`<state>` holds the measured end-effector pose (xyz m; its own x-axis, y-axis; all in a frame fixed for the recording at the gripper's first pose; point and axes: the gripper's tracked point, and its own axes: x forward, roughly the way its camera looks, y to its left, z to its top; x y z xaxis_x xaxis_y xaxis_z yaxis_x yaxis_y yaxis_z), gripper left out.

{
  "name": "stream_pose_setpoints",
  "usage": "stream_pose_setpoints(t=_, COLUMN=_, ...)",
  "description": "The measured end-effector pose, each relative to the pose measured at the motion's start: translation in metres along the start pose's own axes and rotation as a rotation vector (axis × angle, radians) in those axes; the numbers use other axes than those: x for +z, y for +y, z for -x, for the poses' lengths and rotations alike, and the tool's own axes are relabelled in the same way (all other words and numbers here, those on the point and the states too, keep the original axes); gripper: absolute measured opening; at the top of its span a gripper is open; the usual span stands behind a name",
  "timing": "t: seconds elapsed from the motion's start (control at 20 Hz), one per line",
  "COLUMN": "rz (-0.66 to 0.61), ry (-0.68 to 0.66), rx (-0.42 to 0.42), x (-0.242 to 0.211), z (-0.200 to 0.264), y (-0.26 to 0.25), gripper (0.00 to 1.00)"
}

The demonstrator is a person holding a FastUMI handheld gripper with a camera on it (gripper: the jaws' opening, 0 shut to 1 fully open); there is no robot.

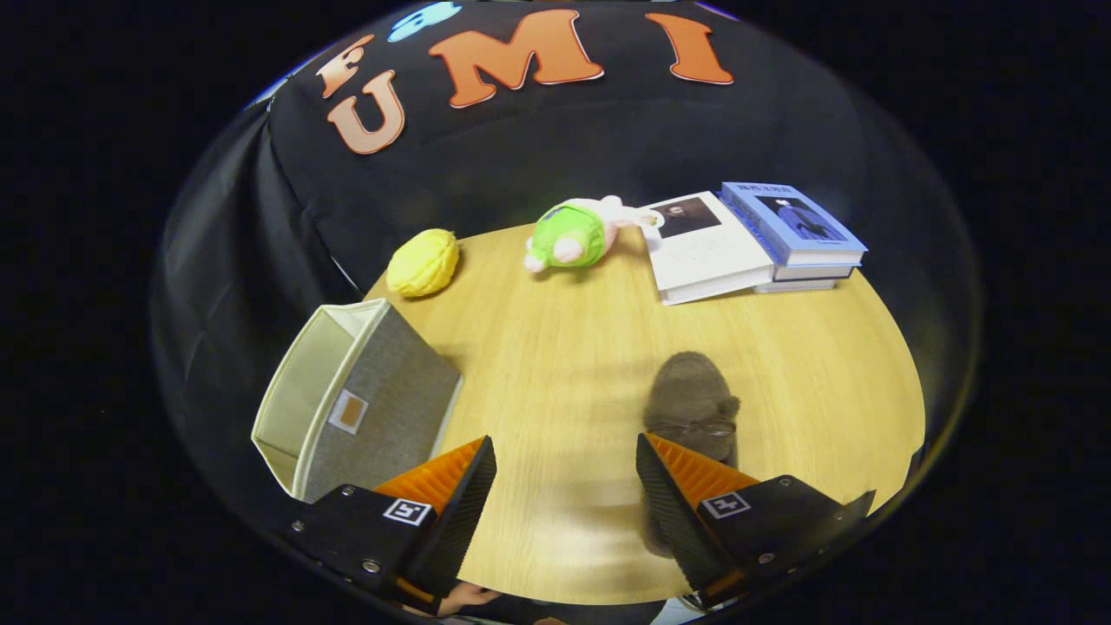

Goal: Open the storage box then place both shoes into the box .Put the left shoe in first, then the right shoe, with the right side of both shoes facing outward in a uniform manner.

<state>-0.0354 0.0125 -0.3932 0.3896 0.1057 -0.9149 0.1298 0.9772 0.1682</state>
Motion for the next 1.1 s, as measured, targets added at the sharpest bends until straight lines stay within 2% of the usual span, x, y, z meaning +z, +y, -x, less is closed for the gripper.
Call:
stream_pose_setpoints(t=0.35, rz=-0.011, ry=0.014, rx=-0.105, x=-0.029, z=-0.001, y=-0.073, gripper=0.95)
stream_pose_setpoints(t=0.65, rz=-0.063, ry=0.056, rx=-0.146, x=-0.050, z=-0.031, y=-0.112, gripper=0.85)
stream_pose_setpoints(t=0.8, rz=-0.092, ry=0.031, rx=-0.177, x=-0.045, z=-0.047, y=-0.129, gripper=0.68)
stream_pose_setpoints(t=1.05, rz=-0.123, ry=0.018, rx=-0.170, x=-0.051, z=-0.068, y=-0.129, gripper=0.43)
stream_pose_setpoints(t=1.1, rz=-0.158, ry=0.010, rx=-0.175, x=-0.051, z=-0.069, y=-0.128, gripper=0.30)
